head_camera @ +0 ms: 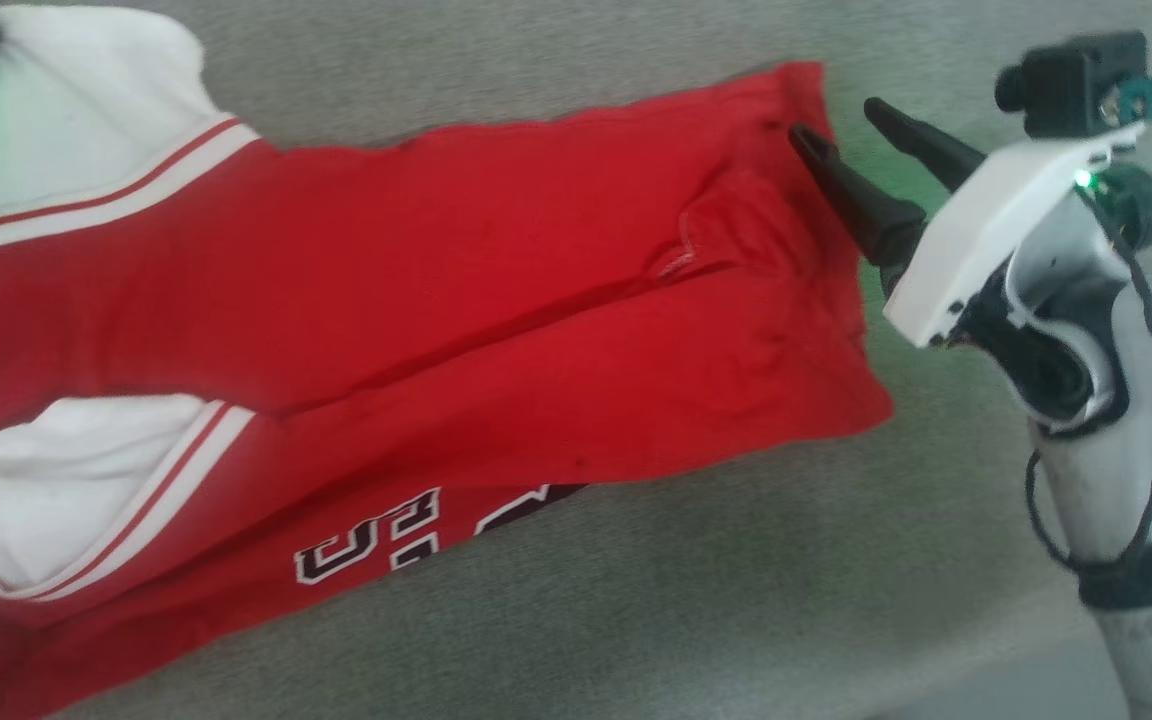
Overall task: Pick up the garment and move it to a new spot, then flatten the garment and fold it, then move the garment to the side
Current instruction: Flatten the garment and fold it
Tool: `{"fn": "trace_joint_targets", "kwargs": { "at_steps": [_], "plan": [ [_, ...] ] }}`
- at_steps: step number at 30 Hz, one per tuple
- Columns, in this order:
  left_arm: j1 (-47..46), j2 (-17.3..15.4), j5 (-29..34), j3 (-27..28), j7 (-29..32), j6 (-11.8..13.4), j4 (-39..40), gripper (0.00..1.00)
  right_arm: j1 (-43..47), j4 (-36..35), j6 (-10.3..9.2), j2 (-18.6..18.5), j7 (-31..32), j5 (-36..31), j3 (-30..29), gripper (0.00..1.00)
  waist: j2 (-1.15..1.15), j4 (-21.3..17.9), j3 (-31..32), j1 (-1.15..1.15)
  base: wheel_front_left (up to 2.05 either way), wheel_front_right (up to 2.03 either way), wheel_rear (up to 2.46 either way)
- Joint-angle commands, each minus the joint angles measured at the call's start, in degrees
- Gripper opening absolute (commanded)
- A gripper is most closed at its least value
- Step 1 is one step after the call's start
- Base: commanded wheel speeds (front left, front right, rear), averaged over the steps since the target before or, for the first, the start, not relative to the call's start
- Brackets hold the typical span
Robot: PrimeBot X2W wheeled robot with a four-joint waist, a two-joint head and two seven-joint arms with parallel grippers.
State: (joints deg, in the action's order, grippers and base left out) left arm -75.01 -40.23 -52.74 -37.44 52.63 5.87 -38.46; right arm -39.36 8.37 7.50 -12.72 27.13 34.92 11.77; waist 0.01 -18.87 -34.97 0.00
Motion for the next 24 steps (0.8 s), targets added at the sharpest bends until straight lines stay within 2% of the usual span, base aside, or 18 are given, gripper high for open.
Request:
{"fn": "trace_joint_targets", "kwargs": {
  "at_steps": [1,6,11,12,13,14,24],
  "plan": [
    [3.1,1.6,0.5,-1.9,0.4,-0.3,-2.0,0.0,-1.6,1.0,-0.03,-0.4,1.6,0.2,0.4,1.0,-0.01,1.6,-0.4,0.0,0.0,0.0,0.0],
    [1.3,4.8,0.8,-2.4,-1.4,-1.3,-3.6,0.0,-7.1,7.1,-0.03,-2.8,9.5,-1.5,2.0,1.0,-0.01,4.4,-0.8,0.0,0.0,0.0,0.0],
    [-0.1,7.5,1.0,-2.7,-3.7,-2.3,-5.2,0.0,-10.9,13.6,-0.02,-2.6,18.9,-0.4,4.8,0.98,-0.01,6.2,-0.8,0.0,0.0,0.0,0.0],
    [-0.4,8.0,1.0,-2.7,-4.0,-2.4,-5.5,0.0,-11.3,14.6,-0.01,-2.6,20.9,-0.2,5.6,0.53,-0.01,6.6,-0.8,0.0,0.0,0.0,0.0],
    [-0.6,8.4,1.0,-2.8,-4.3,-2.7,-5.9,0.0,-11.8,15.4,-0.01,-3.0,22.9,-0.4,6.6,0.24,-0.01,6.9,-0.7,0.0,0.0,0.0,0.0],
    [-0.8,8.8,1.1,-2.8,-4.9,-2.8,-6.1,0.0,-12.0,16.0,-0.01,-3.6,24.8,-0.6,7.4,0.0,-0.01,7.1,-0.7,0.0,0.0,0.0,0.0],
    [-2.4,11.1,1.3,-2.8,-9.1,-4.8,-8.0,0.0,-12.4,14.0,-0.01,-4.8,28.1,0.7,5.8,0.0,-0.01,9.6,1.3,0.0,0.0,0.0,0.0]
  ]
}}
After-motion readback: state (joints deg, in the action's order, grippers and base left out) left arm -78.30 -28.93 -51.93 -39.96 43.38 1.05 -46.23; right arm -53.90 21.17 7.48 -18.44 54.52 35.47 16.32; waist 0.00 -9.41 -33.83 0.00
